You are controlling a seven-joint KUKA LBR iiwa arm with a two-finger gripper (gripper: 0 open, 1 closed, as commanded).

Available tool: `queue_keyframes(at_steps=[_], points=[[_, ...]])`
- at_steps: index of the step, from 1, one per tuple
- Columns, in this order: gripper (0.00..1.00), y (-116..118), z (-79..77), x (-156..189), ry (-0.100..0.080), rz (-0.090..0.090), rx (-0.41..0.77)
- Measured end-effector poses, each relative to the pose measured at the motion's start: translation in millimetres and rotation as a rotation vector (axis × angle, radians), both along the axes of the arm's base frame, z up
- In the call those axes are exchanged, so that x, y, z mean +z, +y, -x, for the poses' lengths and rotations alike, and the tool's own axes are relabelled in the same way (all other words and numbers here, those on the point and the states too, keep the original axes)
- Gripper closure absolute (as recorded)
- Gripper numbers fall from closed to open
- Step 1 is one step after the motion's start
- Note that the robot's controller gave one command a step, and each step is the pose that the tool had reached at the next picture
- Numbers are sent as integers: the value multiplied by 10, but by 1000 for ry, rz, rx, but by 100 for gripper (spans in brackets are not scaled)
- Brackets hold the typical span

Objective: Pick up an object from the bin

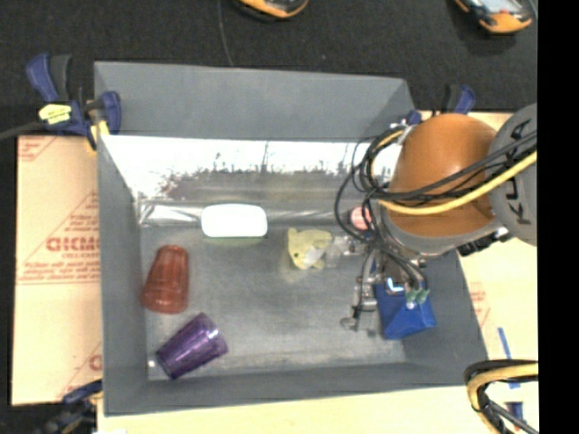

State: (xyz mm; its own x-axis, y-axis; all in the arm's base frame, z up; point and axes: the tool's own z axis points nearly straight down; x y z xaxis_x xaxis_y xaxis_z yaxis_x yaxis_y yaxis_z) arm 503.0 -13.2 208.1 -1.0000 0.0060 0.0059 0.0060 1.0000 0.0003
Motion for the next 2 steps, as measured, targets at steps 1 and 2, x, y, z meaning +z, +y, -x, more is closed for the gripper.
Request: queue_keyframes(at_steps=[1,2], points=[[0,-2,-17,41,-9,0,0],[0,100,-213,743,-6,0,-13]])
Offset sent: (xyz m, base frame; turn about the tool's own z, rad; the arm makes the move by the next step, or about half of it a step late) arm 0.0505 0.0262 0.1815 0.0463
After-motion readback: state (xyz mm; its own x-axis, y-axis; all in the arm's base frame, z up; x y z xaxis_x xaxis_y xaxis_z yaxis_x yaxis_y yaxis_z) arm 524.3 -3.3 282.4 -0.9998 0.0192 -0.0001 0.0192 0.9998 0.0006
